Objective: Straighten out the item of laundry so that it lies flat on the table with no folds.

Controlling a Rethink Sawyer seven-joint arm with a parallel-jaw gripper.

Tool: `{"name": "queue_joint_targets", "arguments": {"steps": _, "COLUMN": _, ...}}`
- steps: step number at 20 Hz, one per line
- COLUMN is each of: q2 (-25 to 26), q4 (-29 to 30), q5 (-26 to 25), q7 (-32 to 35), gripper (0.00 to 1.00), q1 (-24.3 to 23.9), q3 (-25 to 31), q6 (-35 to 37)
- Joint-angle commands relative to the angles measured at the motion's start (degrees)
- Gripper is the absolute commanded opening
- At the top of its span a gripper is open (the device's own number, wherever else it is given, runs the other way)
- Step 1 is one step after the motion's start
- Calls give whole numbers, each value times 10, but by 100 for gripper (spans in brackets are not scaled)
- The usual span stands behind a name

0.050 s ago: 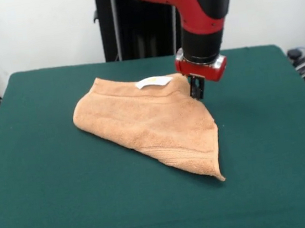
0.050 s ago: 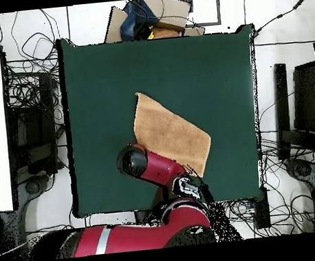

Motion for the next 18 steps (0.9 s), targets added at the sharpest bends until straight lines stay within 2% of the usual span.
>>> {"name": "queue_joint_targets", "arguments": {"steps": 1, "q2": -17, "q4": -49, "q5": 22, "q7": 107, "gripper": 0, "q1": 6, "q3": 5, "q6": 45}}
{"name": "queue_joint_targets", "arguments": {"steps": 9, "q2": -48, "q4": -62, "q5": 11, "q7": 92, "gripper": 0, "q1": 0, "q3": -9, "q6": 107}}
{"name": "queue_joint_targets", "arguments": {"steps": 18, "q2": -70, "q4": -62, "q5": -3, "q7": 80, "gripper": 0, "q1": -18, "q3": -11, "q6": 142}}
